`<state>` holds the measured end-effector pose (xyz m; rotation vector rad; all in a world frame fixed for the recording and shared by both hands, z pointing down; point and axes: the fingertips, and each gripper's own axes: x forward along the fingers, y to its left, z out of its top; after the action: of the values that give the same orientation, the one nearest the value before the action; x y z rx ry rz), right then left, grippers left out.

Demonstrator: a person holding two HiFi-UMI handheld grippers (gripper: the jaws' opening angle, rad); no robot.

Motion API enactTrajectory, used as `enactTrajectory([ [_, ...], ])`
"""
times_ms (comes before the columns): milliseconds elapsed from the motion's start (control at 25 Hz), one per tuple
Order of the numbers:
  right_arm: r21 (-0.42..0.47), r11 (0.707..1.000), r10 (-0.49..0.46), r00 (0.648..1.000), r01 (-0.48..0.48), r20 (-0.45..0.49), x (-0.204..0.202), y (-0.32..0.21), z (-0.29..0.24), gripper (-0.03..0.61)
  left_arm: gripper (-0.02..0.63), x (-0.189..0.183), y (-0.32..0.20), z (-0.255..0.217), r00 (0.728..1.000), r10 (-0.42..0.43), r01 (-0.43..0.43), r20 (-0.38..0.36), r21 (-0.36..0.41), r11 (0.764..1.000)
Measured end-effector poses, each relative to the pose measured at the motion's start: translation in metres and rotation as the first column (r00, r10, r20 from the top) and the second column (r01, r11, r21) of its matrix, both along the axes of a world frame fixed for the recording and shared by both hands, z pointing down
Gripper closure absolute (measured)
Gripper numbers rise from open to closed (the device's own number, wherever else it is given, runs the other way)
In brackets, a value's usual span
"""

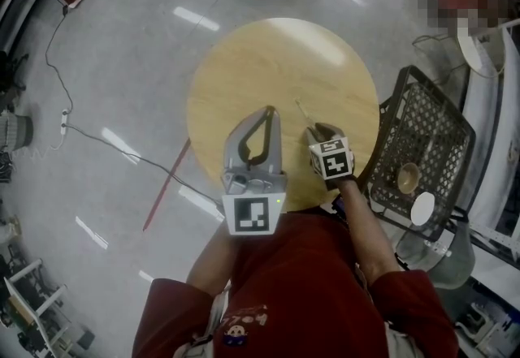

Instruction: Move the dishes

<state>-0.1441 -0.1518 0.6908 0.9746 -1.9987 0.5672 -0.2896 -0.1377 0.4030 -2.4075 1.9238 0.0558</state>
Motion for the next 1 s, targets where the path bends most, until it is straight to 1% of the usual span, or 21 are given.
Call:
enactTrajectory([
  [120,-0.014,1.0,-0.017,1.0,0.016,-0.01,-0.006,0.004,-0.004,0.507,0.607,0.003,0.001,0.002,1.0,0.013,-0.012,0.026,-0.011,1.0],
  [160,-0.017,1.0,-0.027,0.999,0.026,-0.018,-0.009,0.006,-0.005,0.527,0.607,0.003,0.001,0.003,1.0,0.012,-0.012,0.024,-0.011,1.0],
  [200,-0.016,0.999,-0.036,0.999,0.036,-0.028,-0.011,0.006,-0.005,0.531,0.607,0.002,0.001,0.002,1.0,0.009,-0.009,0.014,-0.006,1.0],
  [280,-0.015,0.999,-0.047,0.998,0.046,-0.039,-0.012,0.007,-0.004,0.534,0.607,0.002,0.001,0.001,1.0,0.005,-0.005,-0.003,0.001,1.0],
  [440,-0.019,0.999,-0.045,0.998,0.045,-0.032,-0.011,0.006,-0.004,0.537,0.607,0.006,0.002,0.001,1.0,0.011,-0.011,-0.005,0.004,1.0],
  [600,-0.011,1.0,-0.022,0.999,0.021,-0.028,-0.009,0.007,-0.004,0.538,0.607,0.008,0.003,0.0,0.999,0.025,-0.025,0.021,0.007,1.0],
  [680,-0.002,1.0,-0.013,1.0,0.013,-0.024,-0.009,0.007,-0.008,0.54,0.607,0.009,0.004,-0.003,0.999,0.028,-0.028,0.026,0.015,0.999],
  [880,0.029,1.0,0.007,1.0,-0.007,-0.01,-0.006,0.004,-0.021,0.54,0.607,0.008,0.005,-0.009,1.0,0.02,-0.02,-0.01,0.027,0.999],
  [1000,0.059,0.998,0.017,1.0,-0.017,0.008,-0.006,0.003,-0.034,0.54,0.607,0.012,0.005,-0.012,1.0,0.028,-0.028,-0.005,0.034,0.999],
])
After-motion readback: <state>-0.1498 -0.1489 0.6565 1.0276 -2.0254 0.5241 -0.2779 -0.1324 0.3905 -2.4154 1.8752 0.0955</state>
